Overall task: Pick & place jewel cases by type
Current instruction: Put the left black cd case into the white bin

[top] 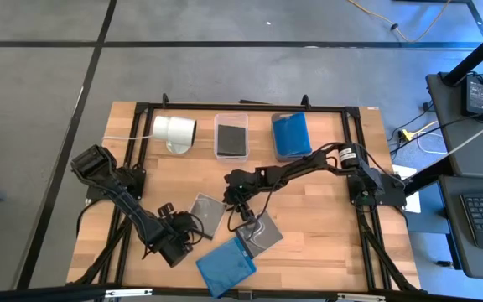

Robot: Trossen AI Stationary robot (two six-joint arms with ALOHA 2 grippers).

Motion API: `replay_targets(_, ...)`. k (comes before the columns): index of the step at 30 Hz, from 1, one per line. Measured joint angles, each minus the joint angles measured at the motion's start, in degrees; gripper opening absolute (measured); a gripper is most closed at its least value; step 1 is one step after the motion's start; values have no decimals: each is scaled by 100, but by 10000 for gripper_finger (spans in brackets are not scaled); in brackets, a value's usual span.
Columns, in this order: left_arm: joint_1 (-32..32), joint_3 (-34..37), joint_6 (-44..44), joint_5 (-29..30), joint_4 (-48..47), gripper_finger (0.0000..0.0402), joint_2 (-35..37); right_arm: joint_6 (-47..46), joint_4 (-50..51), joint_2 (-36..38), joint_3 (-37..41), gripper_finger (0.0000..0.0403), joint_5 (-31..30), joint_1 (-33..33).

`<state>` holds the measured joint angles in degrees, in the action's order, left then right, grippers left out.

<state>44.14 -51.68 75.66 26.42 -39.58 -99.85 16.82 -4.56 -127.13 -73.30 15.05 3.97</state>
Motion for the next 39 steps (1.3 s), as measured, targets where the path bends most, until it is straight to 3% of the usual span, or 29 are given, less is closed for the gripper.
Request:
replay_targets(22,-11,-21,-703,-236,-53,184,4,-2,64,15,0,168,4,4)
replay_targets(29,-13,-20,-206,-325,-162,184,0,-3,52,15,0,168,3,4)
replay_targets(39,-17,16,-240,-229,26,184,432,17,27,15,6,168,6,2)
